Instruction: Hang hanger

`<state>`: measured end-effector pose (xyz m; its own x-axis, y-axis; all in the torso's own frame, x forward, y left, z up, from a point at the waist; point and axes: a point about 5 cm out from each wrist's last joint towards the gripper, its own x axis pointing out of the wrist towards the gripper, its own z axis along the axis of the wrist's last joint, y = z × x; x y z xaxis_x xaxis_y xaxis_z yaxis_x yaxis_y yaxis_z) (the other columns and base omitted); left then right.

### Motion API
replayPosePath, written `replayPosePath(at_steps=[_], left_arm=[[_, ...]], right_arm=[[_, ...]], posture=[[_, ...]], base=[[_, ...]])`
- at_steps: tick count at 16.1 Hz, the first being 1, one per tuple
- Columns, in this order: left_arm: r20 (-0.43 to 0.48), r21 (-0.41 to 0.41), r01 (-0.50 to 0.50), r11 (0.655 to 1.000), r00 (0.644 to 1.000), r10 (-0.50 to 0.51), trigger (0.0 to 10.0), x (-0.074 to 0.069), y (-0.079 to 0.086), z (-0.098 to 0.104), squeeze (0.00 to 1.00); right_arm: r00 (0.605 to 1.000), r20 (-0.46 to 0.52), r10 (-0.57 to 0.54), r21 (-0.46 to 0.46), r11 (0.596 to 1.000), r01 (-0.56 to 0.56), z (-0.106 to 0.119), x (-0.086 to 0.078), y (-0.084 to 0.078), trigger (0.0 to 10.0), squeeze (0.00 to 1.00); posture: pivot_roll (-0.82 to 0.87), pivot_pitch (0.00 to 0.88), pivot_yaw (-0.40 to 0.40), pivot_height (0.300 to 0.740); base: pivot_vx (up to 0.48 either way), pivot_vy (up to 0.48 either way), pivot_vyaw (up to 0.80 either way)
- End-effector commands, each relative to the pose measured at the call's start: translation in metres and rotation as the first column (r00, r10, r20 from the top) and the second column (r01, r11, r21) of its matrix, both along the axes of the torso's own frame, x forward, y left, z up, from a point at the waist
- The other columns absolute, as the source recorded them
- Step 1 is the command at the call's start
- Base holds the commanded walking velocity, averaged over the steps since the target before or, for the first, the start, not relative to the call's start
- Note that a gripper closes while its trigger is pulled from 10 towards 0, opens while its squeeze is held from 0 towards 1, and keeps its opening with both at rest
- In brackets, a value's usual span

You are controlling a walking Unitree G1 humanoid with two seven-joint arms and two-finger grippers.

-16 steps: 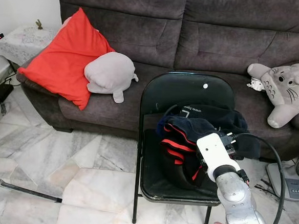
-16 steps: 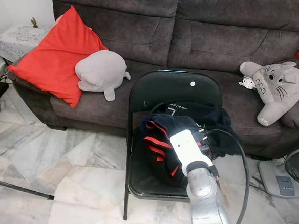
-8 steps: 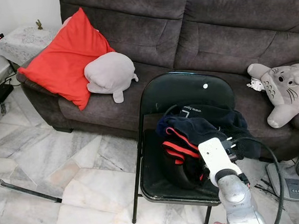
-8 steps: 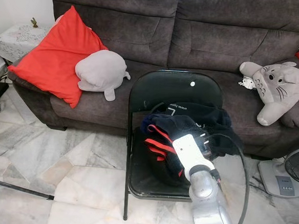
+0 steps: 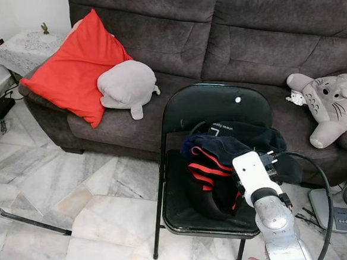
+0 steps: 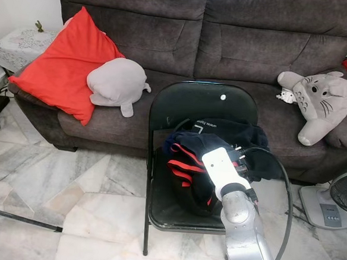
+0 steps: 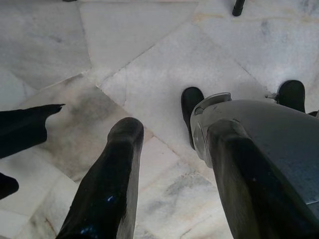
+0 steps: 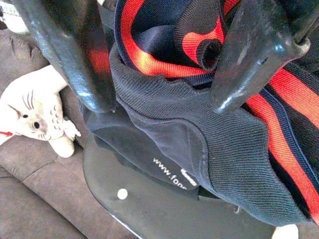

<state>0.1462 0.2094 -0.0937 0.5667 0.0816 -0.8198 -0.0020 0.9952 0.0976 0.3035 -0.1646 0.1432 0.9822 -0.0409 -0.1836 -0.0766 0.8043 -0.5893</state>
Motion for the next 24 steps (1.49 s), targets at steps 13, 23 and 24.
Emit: replayPosePath(at_steps=[13, 23, 24], left_arm=[[-0.042, 0.003, 0.035, 0.999, 0.999, -0.034, 10.0, -0.008, -0.008, -0.005, 0.00], [-0.054, 0.013, 0.040, 0.999, 0.998, -0.039, 10.0, -0.011, -0.004, -0.005, 0.00], [-0.057, 0.015, 0.040, 0.999, 0.998, -0.039, 10.0, -0.011, -0.003, -0.005, 0.00]], right_arm=[[0.995, -0.102, 0.007, -0.041, 0.999, -0.011, -0.016, 0.002, -0.009, 10.0, 0.00], [0.998, 0.058, -0.009, 0.058, 0.998, 0.005, 0.002, 0.007, -0.007, 10.0, 0.00], [0.998, 0.070, 0.003, 0.060, 0.998, -0.007, 0.003, 0.008, -0.007, 10.0, 0.00]], posture=[[-0.08, 0.129, 0.000, 0.740], [-0.09, 0.136, 0.002, 0.740], [-0.09, 0.136, 0.003, 0.740]], base=[[0.000, 0.000, 0.00], [0.000, 0.000, 0.00], [0.000, 0.000, 0.00]])
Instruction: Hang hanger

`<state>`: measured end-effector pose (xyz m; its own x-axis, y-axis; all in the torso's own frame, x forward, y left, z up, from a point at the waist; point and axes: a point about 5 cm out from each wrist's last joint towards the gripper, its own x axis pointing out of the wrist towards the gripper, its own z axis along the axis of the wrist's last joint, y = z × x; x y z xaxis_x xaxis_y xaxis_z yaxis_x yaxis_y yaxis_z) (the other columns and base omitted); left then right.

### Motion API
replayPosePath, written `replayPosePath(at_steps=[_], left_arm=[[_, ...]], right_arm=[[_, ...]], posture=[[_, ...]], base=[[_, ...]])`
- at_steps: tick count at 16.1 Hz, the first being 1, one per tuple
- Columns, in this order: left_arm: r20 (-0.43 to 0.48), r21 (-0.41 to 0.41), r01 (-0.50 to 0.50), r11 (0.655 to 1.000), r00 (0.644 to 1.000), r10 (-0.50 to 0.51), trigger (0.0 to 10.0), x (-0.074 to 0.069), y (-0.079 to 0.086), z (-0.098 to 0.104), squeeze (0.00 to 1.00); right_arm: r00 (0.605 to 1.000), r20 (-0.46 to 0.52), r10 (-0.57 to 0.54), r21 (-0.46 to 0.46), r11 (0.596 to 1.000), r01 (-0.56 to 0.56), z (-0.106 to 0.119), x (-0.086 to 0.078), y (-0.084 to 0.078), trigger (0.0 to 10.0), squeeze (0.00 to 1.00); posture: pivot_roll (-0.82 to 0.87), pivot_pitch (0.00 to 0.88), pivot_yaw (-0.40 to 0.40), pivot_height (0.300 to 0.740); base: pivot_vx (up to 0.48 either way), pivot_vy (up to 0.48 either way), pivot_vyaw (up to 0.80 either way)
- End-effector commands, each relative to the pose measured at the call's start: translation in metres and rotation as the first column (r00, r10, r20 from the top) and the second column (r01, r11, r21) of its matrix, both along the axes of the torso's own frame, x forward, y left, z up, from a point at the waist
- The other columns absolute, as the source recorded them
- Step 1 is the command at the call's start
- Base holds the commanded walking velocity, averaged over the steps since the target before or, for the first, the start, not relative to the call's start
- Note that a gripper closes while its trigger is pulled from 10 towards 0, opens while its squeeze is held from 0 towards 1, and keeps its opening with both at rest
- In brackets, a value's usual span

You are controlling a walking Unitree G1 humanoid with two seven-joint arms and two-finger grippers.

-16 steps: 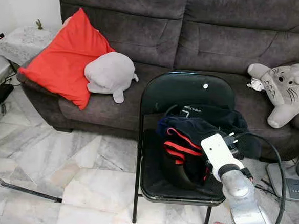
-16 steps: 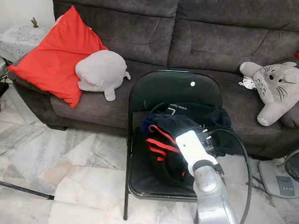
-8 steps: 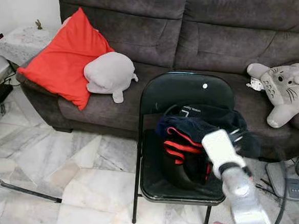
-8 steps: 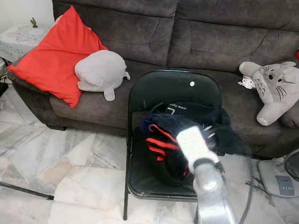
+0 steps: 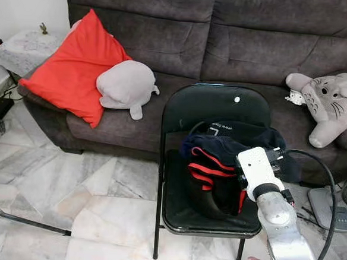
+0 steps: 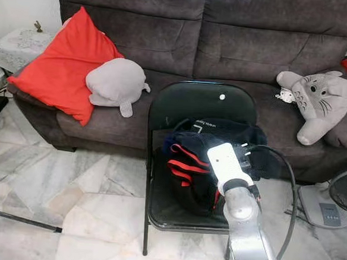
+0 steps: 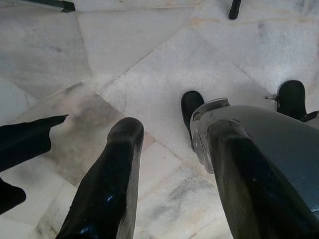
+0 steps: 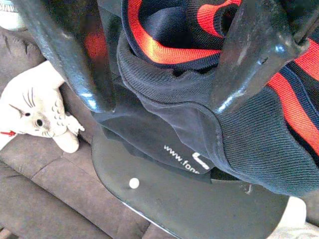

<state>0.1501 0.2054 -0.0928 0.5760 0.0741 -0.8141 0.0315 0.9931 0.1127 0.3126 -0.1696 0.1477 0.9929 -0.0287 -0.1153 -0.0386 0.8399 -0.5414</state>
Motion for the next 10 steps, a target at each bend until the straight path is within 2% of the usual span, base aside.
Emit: replayPosePath(at_steps=[1, 3, 5, 6, 7, 8, 9, 10], left_arm=[[-0.067, 0.006, 0.008, 1.000, 0.998, -0.008, 10.0, -0.016, 0.001, -0.006, 0.00], [-0.067, 0.004, 0.008, 1.000, 0.998, -0.008, 10.0, -0.016, 0.000, -0.006, 0.00], [-0.068, -0.001, 0.009, 1.000, 0.998, -0.009, 10.0, -0.016, -0.003, -0.007, 0.00], [-0.068, -0.002, 0.011, 1.000, 0.998, -0.011, 10.0, -0.016, -0.003, -0.007, 0.00], [-0.069, -0.003, 0.011, 1.000, 0.998, -0.011, 10.0, -0.016, -0.004, -0.007, 0.00], [-0.069, -0.002, 0.010, 1.000, 0.998, -0.010, 10.0, -0.016, -0.004, -0.007, 0.00], [-0.070, -0.001, 0.006, 1.000, 0.998, -0.006, 10.0, -0.016, -0.002, -0.007, 0.00], [-0.070, 0.000, 0.005, 1.000, 0.998, -0.005, 10.0, -0.016, -0.002, -0.007, 0.00]], right_arm=[[1.000, 0.018, -0.015, 0.033, 0.999, 0.014, 0.000, -0.002, -0.004, 10.0, 0.00], [0.996, 0.018, -0.089, 0.163, 0.983, 0.085, 0.000, -0.002, -0.007, 10.0, 0.00], [0.990, -0.040, -0.139, 0.421, 0.896, 0.143, -0.009, -0.003, -0.005, 10.0, 0.00], [0.990, -0.060, -0.127, 0.480, 0.866, 0.140, -0.012, -0.003, -0.002, 10.0, 0.00], [0.990, -0.064, -0.124, 0.491, 0.860, 0.139, -0.013, -0.003, -0.002, 10.0, 0.00], [0.989, -0.069, -0.131, 0.507, 0.849, 0.148, -0.015, -0.003, -0.001, 0.0, 0.00], [0.988, -0.075, -0.138, 0.501, 0.851, 0.157, -0.016, -0.001, -0.001, 0.0, 0.00], [0.988, -0.070, -0.138, 0.505, 0.849, 0.155, -0.015, 0.000, -0.001, 4.6, 0.00]], posture=[[-0.09, 0.136, 0.003, 0.740], [-0.09, 0.136, 0.002, 0.740], [-0.09, 0.136, 0.004, 0.740], [-0.09, 0.137, 0.004, 0.740], [-0.09, 0.137, 0.003, 0.740], [-0.09, 0.137, 0.003, 0.740], [-0.08, 0.137, 0.004, 0.740], [-0.08, 0.137, 0.004, 0.740]], base=[[0.000, 0.000, 0.00], [0.000, 0.000, 0.00], [0.000, 0.000, 0.00], [0.000, 0.000, 0.00], [0.000, 0.000, 0.00], [0.000, 0.000, 0.00], [0.000, 0.000, 0.00], [0.000, 0.000, 0.00]])
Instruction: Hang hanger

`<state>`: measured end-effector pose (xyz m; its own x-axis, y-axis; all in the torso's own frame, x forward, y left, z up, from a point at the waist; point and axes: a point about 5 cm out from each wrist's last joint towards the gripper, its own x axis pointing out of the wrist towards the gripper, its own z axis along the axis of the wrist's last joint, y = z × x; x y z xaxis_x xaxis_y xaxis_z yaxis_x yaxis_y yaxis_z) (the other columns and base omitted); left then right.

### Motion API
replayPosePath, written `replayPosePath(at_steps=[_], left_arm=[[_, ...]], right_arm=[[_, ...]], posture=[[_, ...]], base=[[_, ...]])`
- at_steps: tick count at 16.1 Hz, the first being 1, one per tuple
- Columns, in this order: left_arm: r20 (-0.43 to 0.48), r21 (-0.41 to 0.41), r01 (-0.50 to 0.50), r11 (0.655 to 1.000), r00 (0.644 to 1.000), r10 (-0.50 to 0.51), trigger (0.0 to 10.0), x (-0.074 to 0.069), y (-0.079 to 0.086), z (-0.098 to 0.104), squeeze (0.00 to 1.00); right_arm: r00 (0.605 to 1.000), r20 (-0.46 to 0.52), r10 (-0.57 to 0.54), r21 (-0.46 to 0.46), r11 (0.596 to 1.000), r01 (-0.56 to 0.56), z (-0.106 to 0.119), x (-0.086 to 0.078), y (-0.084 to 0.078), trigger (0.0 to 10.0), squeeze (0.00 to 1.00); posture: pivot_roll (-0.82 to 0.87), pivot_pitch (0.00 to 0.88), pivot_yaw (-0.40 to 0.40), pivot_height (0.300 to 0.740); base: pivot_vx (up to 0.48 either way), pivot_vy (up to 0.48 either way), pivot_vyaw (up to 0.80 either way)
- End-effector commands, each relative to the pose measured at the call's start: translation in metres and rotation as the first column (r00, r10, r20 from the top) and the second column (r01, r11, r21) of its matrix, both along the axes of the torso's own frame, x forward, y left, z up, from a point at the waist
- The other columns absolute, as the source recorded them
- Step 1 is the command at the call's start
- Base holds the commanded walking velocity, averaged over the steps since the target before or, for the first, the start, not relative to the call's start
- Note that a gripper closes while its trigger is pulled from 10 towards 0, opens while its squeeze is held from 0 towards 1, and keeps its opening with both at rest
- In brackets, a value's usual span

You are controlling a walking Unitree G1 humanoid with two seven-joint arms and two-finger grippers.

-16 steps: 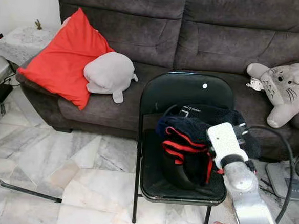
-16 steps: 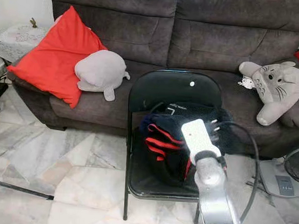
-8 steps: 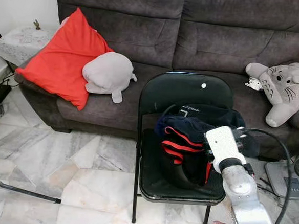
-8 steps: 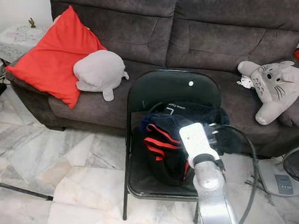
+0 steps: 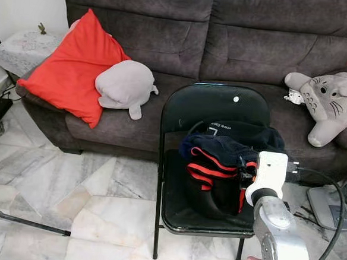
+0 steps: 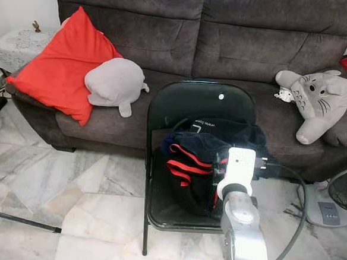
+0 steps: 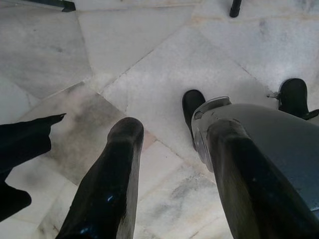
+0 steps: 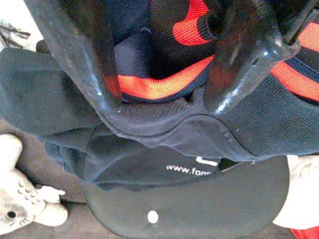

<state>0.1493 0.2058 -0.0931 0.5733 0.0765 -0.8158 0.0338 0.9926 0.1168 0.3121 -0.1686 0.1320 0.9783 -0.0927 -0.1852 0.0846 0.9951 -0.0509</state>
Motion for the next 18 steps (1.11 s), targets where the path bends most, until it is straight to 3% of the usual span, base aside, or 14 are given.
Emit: replayPosePath(at_steps=[1, 8, 9, 10, 18], left_arm=[[-0.066, -0.003, 0.001, 1.000, 0.998, -0.001, 10.0, -0.0151, -0.0008, -0.0065, 0.00], [-0.068, -0.005, 0.004, 1.000, 0.998, -0.004, 10.0, -0.0152, -0.0007, -0.0065, 0.00], [-0.069, -0.004, 0.003, 1.000, 0.998, -0.004, 10.0, -0.0154, -0.0003, -0.0066, 0.00], [-0.070, -0.003, 0.002, 1.000, 0.998, -0.002, 10.0, -0.0158, 0.0003, -0.0066, 0.00], [-0.076, -0.005, 0.004, 1.000, 0.997, -0.004, 10.0, -0.0164, 0.0004, -0.0069, 0.00]], right_arm=[[1.000, 0.022, -0.013, 0.024, 1.000, 0.012, 0.0052, 0.0025, -0.0012, 10.0, 0.00], [0.999, 0.040, -0.003, 0.041, 0.999, 0.001, 0.0076, 0.0049, 0.0017, 10.0, 0.00], [0.999, 0.036, -0.001, 0.041, 0.999, -0.001, 0.0066, 0.0050, 0.0020, 5.8, 0.00], [1.000, 0.029, -0.002, 0.041, 0.999, 0.000, 0.0053, 0.0051, 0.0021, 0.0, 0.00], [1.000, 0.025, -0.003, 0.038, 0.999, 0.002, 0.0046, 0.0072, 0.0028, 0.0, 0.00]], posture=[[-0.09, 0.136, 0.004, 0.740], [-0.08, 0.133, 0.004, 0.740], [-0.08, 0.133, 0.004, 0.740], [-0.08, 0.133, 0.005, 0.740], [-0.08, 0.127, 0.006, 0.740]], base=[[0.000, 0.000, 0.00], [0.000, 0.000, 0.00], [0.000, 0.000, 0.00], [0.000, 0.000, 0.00], [0.000, 0.000, 0.00]])
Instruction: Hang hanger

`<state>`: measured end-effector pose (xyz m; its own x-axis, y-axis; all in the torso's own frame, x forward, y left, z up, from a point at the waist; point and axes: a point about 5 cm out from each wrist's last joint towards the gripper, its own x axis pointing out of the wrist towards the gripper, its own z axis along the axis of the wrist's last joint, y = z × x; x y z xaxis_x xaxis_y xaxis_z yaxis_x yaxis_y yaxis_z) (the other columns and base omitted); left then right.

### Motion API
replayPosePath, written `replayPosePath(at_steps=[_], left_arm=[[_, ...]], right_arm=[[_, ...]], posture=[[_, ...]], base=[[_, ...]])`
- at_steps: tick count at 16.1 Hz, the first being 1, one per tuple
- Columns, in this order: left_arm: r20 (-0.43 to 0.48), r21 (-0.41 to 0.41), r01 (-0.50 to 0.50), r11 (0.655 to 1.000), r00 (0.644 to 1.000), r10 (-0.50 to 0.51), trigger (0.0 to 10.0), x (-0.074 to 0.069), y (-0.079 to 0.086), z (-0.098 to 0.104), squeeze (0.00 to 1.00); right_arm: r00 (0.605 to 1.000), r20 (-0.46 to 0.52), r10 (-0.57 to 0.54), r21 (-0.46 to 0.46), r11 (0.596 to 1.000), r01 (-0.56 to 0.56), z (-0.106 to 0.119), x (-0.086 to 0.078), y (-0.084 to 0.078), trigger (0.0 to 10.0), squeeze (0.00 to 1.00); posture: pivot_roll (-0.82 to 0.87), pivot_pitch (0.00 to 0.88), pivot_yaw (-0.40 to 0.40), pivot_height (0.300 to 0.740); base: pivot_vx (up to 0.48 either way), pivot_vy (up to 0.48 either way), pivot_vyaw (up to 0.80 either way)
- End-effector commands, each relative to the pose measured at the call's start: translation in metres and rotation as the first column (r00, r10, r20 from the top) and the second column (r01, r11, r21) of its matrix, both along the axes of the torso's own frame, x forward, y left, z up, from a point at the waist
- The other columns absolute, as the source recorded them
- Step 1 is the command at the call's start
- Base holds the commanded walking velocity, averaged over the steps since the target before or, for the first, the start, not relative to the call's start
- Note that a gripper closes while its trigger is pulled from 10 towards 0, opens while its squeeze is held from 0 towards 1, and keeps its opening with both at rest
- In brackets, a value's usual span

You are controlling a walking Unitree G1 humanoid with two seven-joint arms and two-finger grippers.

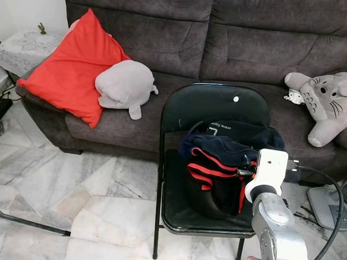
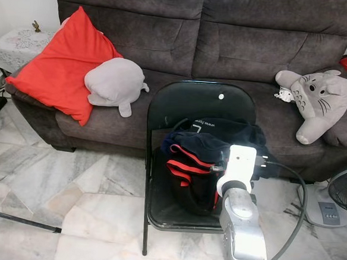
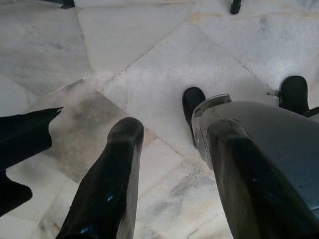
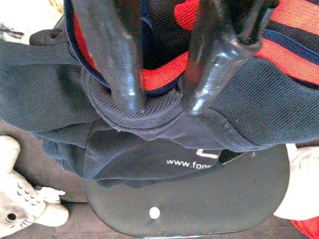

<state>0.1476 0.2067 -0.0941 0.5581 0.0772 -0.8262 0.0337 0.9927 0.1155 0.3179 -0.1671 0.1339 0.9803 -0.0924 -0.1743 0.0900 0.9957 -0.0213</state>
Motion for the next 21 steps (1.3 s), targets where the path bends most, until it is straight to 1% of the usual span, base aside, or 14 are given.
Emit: replayPosePath(at_steps=[1, 7, 9, 10, 13, 15, 18, 20, 21], left_arm=[[-0.058, -0.005, 0.006, 1.000, 0.998, -0.006, 10.0, -0.015, -0.001, -0.006, 0.00], [-0.066, -0.004, 0.004, 1.000, 0.998, -0.004, 10.0, -0.017, 0.000, -0.007, 0.00], [-0.066, -0.004, 0.004, 1.000, 0.998, -0.004, 10.0, -0.017, 0.000, -0.007, 0.00], [-0.065, -0.004, 0.006, 1.000, 0.998, -0.006, 10.0, -0.017, 0.000, -0.007, 0.00], [-0.065, -0.004, 0.008, 1.000, 0.998, -0.008, 10.0, -0.016, -0.001, -0.007, 0.00], [-0.066, -0.003, 0.007, 1.000, 0.998, -0.007, 10.0, -0.017, -0.001, -0.007, 0.00], [-0.070, -0.004, 0.009, 1.000, 0.998, -0.009, 10.0, -0.017, -0.002, -0.007, 0.00], [-0.070, -0.005, 0.011, 1.000, 0.998, -0.011, 10.0, -0.017, -0.003, -0.007, 0.00], [-0.069, -0.006, 0.011, 1.000, 0.998, -0.011, 10.0, -0.017, -0.003, -0.007, 0.00]], right_arm=[[1.000, 0.015, 0.003, 0.008, 1.000, -0.004, 0.003, 0.001, 0.001, 0.0, 0.00], [0.999, 0.048, 0.012, -0.005, 1.000, -0.012, 0.008, 0.002, 0.004, 0.0, 0.00], [0.992, 0.130, 0.000, -0.021, 1.000, 0.003, 0.022, 0.002, 0.002, 0.0, 0.00], [0.973, 0.228, -0.047, -0.020, 0.998, 0.053, 0.038, 0.002, -0.004, 0.0, 0.00], [0.935, 0.333, -0.120, 0.005, 0.992, 0.126, 0.057, 0.000, -0.017, 0.0, 0.00], [0.910, 0.394, -0.128, 0.017, 0.991, 0.132, 0.070, -0.003, -0.020, 0.0, 0.00], [0.887, 0.451, -0.100, 0.005, 0.994, 0.110, 0.083, -0.010, -0.016, 0.0, 0.00], [0.892, 0.444, -0.087, -0.004, 0.995, 0.098, 0.083, -0.015, -0.015, 0.0, 0.00], [0.884, 0.463, -0.072, -0.005, 0.996, 0.084, 0.089, -0.019, -0.014, 0.0, 0.00]], posture=[[-0.08, 0.128, 0.006, 0.740], [-0.08, 0.133, 0.006, 0.740], [-0.08, 0.134, 0.006, 0.740], [-0.09, 0.135, 0.007, 0.740], [-0.09, 0.135, 0.005, 0.740], [-0.09, 0.135, 0.004, 0.740], [-0.10, 0.136, 0.005, 0.740], [-0.10, 0.137, 0.004, 0.740], [-0.10, 0.138, 0.004, 0.740]], base=[[0.000, 0.000, 0.00], [0.000, 0.000, 0.00], [0.000, 0.000, 0.00], [0.000, 0.000, 0.00], [0.000, 0.000, 0.00], [0.000, 0.000, 0.00], [0.000, 0.000, 0.00], [0.000, 0.000, 0.00], [0.000, 0.000, 0.00]])
